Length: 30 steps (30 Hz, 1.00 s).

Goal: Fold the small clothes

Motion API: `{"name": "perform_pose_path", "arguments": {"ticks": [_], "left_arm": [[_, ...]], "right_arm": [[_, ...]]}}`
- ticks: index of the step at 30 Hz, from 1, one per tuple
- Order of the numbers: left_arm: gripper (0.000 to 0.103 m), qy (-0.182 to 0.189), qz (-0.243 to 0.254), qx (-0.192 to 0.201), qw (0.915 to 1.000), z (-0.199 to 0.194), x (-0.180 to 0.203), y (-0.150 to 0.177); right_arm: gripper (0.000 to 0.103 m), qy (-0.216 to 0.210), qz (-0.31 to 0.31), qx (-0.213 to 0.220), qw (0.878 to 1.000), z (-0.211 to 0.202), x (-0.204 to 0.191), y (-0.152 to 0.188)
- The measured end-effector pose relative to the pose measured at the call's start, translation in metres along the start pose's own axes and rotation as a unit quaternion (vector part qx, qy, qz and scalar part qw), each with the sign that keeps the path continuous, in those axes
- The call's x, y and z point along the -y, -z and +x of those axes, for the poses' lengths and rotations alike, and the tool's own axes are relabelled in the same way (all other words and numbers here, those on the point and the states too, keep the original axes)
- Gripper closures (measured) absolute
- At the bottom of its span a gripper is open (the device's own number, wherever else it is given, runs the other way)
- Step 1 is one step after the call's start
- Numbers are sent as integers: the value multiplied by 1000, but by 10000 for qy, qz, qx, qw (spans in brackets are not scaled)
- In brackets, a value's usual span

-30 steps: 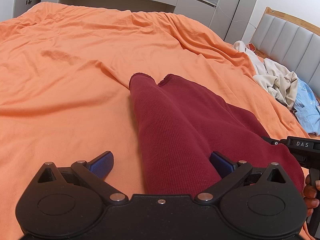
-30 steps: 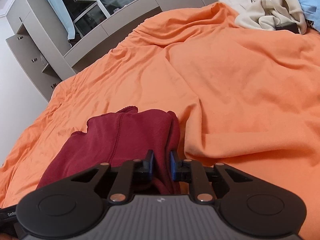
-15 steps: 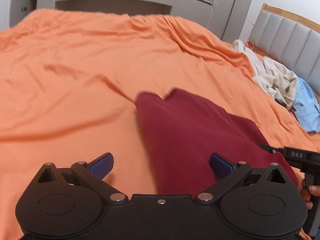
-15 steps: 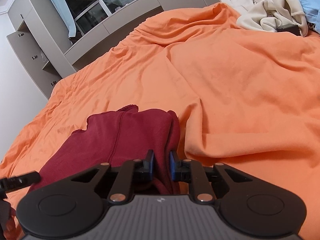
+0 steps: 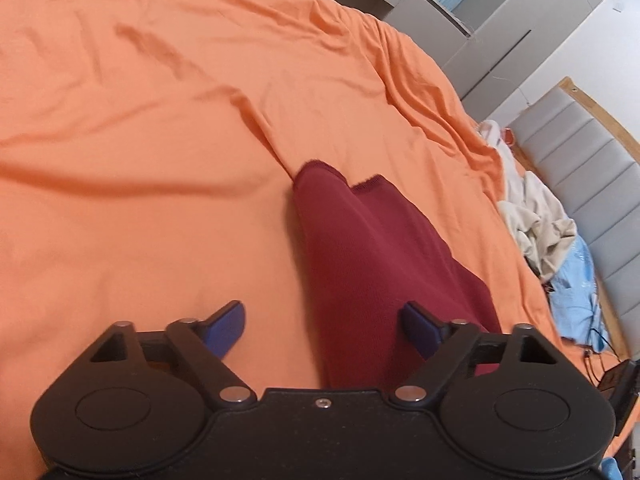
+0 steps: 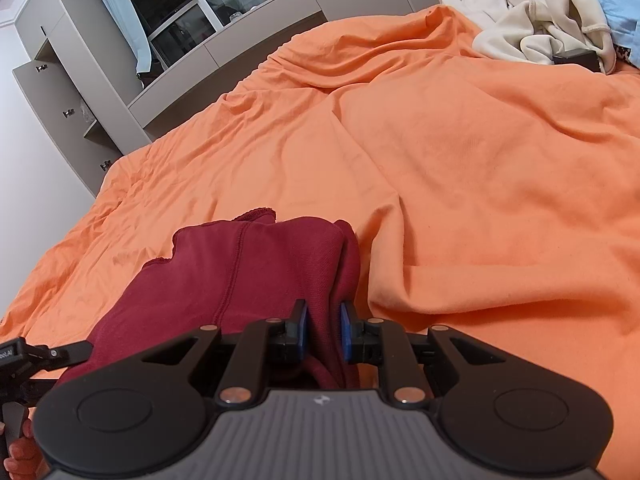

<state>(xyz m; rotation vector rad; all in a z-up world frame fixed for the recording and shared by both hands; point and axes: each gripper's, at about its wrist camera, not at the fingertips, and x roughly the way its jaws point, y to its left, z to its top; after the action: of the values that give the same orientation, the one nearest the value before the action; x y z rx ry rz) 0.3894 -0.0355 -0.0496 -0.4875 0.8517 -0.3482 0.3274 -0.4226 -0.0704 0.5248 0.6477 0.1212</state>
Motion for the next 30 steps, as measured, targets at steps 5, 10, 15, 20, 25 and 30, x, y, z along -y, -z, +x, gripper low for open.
{"name": "perform_pose_path", "arguments": {"ticks": [5, 10, 15, 20, 25, 30], "left_arm": [[54, 462, -201, -150, 9986, 10, -4, 6], [59, 442, -127, -99, 9989, 12, 0, 10], [60, 172, 393, 38, 9991, 7, 17, 10], [63, 69, 639, 120, 9979, 2, 23, 9], [69, -9, 812, 235, 9964, -2, 29, 11], [71, -62, 1024, 369, 9940, -8, 37, 12]], "right_arm": [[83, 10, -4, -4, 10000, 1, 0, 0], [83, 23, -15, 1, 10000, 1, 0, 0], [84, 23, -27, 31, 10000, 1, 0, 1], [87, 10, -147, 177, 9997, -4, -4, 3], [88, -73, -356, 406, 9985, -14, -12, 2], [89, -192, -556, 630, 9963, -23, -20, 2]]}}
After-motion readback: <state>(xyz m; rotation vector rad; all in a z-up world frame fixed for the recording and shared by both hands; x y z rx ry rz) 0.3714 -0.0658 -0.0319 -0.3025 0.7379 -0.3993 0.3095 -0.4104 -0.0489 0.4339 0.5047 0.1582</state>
